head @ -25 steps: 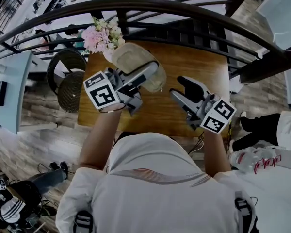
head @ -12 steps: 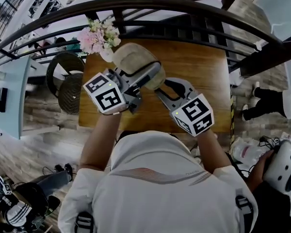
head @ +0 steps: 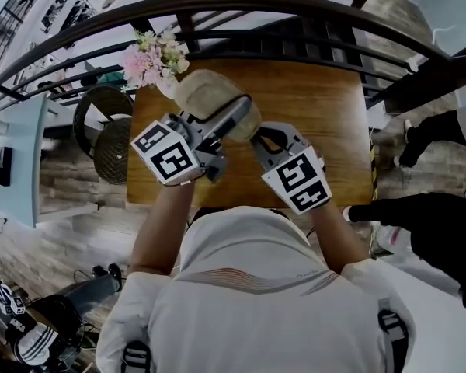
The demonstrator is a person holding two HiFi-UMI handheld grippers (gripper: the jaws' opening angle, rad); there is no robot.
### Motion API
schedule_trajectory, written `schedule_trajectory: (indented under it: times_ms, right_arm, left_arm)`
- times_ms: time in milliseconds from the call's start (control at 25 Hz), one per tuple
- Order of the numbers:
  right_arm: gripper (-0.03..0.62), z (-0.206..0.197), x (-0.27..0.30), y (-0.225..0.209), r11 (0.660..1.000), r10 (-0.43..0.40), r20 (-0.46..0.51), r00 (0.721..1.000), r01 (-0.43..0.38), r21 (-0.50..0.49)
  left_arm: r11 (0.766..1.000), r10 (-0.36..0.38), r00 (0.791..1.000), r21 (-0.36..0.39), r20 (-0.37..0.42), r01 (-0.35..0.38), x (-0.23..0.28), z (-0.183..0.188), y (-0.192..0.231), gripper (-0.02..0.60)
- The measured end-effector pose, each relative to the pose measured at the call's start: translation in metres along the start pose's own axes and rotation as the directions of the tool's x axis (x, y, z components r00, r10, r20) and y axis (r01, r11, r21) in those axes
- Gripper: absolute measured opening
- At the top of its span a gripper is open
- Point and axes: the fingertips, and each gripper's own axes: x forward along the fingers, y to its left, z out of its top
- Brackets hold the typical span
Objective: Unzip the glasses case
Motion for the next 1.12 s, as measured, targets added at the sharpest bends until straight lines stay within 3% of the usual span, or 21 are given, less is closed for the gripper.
schedule_trajectory:
  times_ms: [200, 480, 600, 800, 920, 1120]
  right_arm:
    - [0.051, -0.005, 0.000, -0.006, 0.999, -0.022, -0.016, 1.000, 0.021, -0.028]
    - [0.049, -0.018, 0.006, -0.014, 0.981, -0.112, -0.068, 0.991, 0.099, -0.166]
    - [0.049, -0.022, 0.006, -0.020, 0.978, -0.126, -0.071, 0.990, 0.112, -0.176]
    - [0.049, -0.025, 0.005, -0.026, 0.955, -0.155, -0.078, 0.985, 0.130, -0.266]
    - [0.049, -0.023, 0.004, -0.025, 0.929, -0.170, -0.073, 0.983, 0.135, -0.345]
    - [0.051, -0.024, 0.004, -0.026, 0.890, -0.178, -0.081, 0.981, 0.125, -0.438]
  left_arm:
    - [1.000, 0.006, 1.000, -0.002, -0.007, -0.006, -0.002, -0.004, 0.001, 0.308]
    - [0.996, 0.048, 0.998, 0.082, -0.042, -0.044, -0.004, -0.017, 0.001, 0.304]
    - [0.995, 0.051, 0.997, 0.086, -0.055, -0.047, -0.004, -0.024, 0.001, 0.302]
    - [0.995, 0.043, 0.991, 0.091, -0.128, -0.032, -0.004, -0.038, 0.001, 0.301]
    - [0.995, 0.015, 0.979, 0.097, -0.201, 0.004, -0.004, -0.045, -0.001, 0.301]
    - [0.985, -0.010, 0.936, 0.158, -0.351, 0.070, -0.002, -0.063, -0.005, 0.301]
